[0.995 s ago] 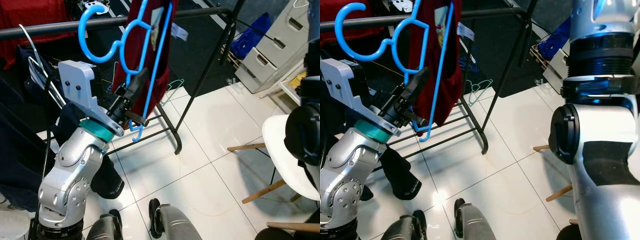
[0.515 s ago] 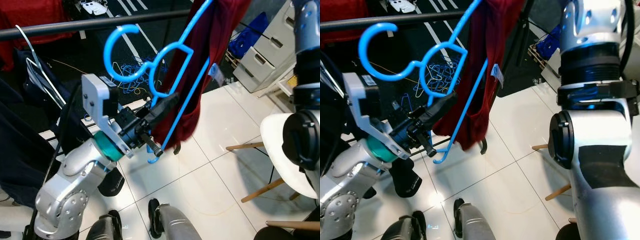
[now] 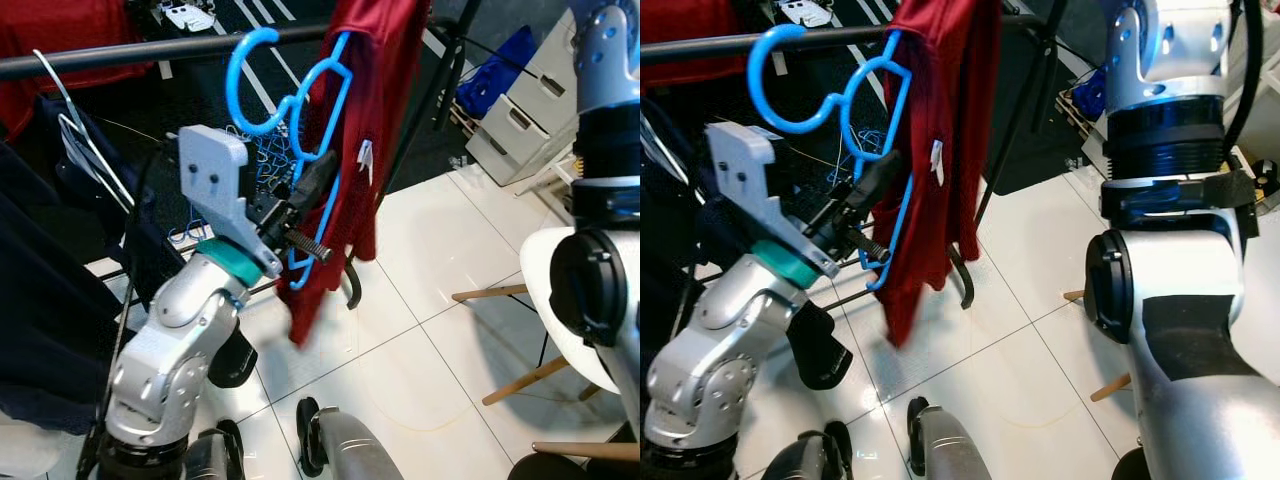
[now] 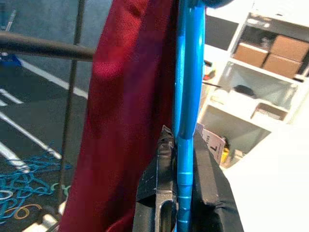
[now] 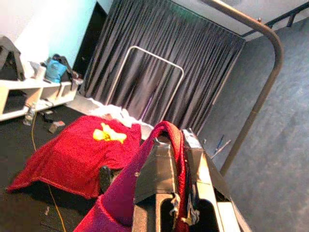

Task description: Hang hanger

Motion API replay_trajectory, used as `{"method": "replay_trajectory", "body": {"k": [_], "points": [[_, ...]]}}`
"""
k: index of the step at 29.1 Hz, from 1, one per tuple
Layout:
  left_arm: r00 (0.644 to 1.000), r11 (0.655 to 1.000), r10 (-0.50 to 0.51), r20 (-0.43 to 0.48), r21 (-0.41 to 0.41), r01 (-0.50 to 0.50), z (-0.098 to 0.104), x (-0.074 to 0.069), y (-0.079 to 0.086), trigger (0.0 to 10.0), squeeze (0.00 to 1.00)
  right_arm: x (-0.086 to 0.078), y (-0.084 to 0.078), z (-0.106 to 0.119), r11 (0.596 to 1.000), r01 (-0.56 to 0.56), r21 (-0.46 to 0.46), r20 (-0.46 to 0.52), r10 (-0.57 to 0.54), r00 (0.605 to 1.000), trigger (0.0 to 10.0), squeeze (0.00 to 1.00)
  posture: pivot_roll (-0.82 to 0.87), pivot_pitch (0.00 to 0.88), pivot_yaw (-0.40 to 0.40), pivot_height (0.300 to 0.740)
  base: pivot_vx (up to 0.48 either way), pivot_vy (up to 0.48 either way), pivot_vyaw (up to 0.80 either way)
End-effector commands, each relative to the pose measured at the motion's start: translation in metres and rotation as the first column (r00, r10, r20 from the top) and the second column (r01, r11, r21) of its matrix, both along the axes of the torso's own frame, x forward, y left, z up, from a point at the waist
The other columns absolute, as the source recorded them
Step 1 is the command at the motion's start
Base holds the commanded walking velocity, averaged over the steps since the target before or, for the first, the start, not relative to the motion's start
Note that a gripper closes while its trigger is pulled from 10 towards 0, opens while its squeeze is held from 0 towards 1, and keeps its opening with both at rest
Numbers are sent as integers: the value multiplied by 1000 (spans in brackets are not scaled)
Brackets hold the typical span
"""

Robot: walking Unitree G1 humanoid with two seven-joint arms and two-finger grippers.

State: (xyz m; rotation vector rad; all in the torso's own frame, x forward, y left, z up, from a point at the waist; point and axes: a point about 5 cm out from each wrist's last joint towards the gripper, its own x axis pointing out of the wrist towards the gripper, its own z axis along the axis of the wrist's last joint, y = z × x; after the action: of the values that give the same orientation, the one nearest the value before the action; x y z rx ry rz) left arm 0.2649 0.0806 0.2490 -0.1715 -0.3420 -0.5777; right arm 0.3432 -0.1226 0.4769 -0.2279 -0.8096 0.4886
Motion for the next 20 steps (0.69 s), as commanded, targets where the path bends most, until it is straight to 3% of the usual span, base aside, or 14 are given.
{"method": "replay_trajectory", "body": {"k": [1,5,7,12,13,17,18,20], "points": [[1000,1000,4,13,17,-4,0,1,-3,10000,0,-15,-2,17,999,-28,18,68,27,997,10000,0,-174,106,-95,740,0,0,0],[999,999,32,33,17,-32,3,3,0,10000,0,-10,-7,11,1000,7,3,43,-7,999,10000,0,-168,107,-96,740,0,0,0],[996,998,61,61,-10,-61,11,4,5,10000,0,3,-23,-6,996,93,-5,-9,-93,996,10000,0,-162,109,-96,740,0,0,0],[995,997,72,74,-26,-70,16,4,7,10000,0,8,-30,-14,992,130,-9,-31,-130,991,10000,0,-162,109,-96,740,0,0,0],[993,996,78,93,-45,-74,24,3,12,10000,0,13,-39,-23,986,167,-2,-66,-166,984,10000,1000,-161,116,-91,740,0,0,0],[990,995,88,111,-49,-83,29,3,17,10000,0,14,-47,-28,983,182,6,-92,-181,979,10000,1000,-156,119,-86,740,0,0,0],[986,994,109,126,-29,-106,31,6,25,10000,0,5,-56,-30,989,151,12,-94,-149,984,10000,0,-158,124,-80,740,0,0,0],[985,994,114,129,-14,-113,30,7,26,10000,0,-3,-57,-30,994,111,2,-75,-110,991,10000,0,-162,128,-76,740,0,0,0]]}}
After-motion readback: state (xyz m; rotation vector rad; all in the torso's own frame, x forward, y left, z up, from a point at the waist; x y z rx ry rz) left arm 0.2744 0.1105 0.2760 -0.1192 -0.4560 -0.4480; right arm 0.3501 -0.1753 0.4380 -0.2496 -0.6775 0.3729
